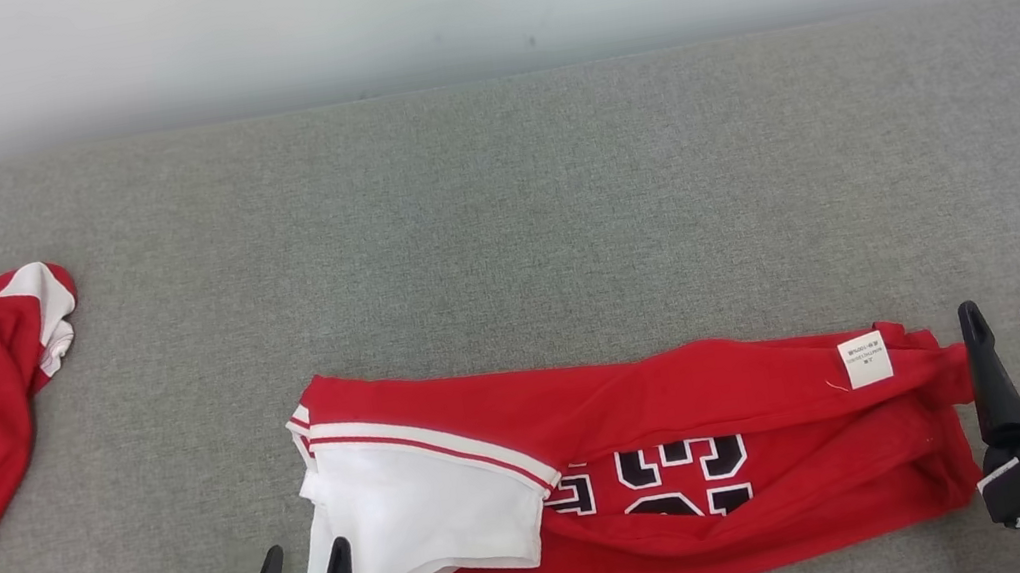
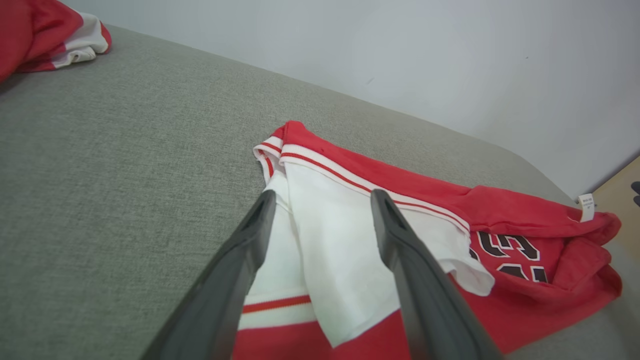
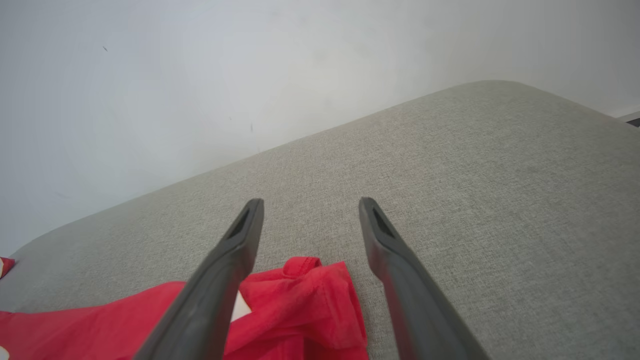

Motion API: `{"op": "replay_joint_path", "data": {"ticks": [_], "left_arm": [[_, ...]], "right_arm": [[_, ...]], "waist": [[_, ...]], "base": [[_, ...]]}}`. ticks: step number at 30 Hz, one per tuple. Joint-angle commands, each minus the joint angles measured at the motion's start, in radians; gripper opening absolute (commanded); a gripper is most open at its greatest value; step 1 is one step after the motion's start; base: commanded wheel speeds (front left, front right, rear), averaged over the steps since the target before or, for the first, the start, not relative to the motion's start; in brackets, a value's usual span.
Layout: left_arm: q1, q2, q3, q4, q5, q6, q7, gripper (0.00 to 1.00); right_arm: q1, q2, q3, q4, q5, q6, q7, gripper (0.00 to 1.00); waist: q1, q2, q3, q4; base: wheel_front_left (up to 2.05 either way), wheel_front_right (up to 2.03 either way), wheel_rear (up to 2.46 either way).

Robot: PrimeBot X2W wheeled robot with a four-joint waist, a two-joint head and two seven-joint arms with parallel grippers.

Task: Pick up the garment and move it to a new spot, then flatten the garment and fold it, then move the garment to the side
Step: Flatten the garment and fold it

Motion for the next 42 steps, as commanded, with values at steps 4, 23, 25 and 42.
{"op": "replay_joint_path", "data": {"ticks": [4,23,25,42], "left_arm": [[0.024,-0.014,0.048,-0.025,0.064,-0.003,-0.004,1.00],[0.050,-0.101,0.266,-0.085,0.212,-0.018,-0.004,1.00],[0.044,-0.106,0.270,-0.083,0.220,-0.026,-0.004,1.00],[0.036,-0.126,0.321,-0.071,0.240,-0.055,-0.004,1.00]], "right_arm": [[0.018,0.005,-0.027,0.021,-0.051,-0.001,0.034,1.00],[-0.051,0.083,-0.098,0.213,-0.157,-0.001,0.184,1.00],[-0.051,0.087,-0.096,0.230,-0.156,-0.001,0.197,1.00],[-0.093,0.062,-0.081,0.252,-0.152,-0.001,0.153,0.00]], "waist": [[0.0000,0.0001,-0.011,0.006],[0.0000,0.0001,-0.008,0.036],[0.0000,0.0001,-0.006,0.041],[0.0000,0.0001,0.001,0.041]], "base": [[0.00,0.00,0.00],[0.00,0.00,0.00],[0.00,0.00,0.00],[0.00,0.00,0.00]]}}
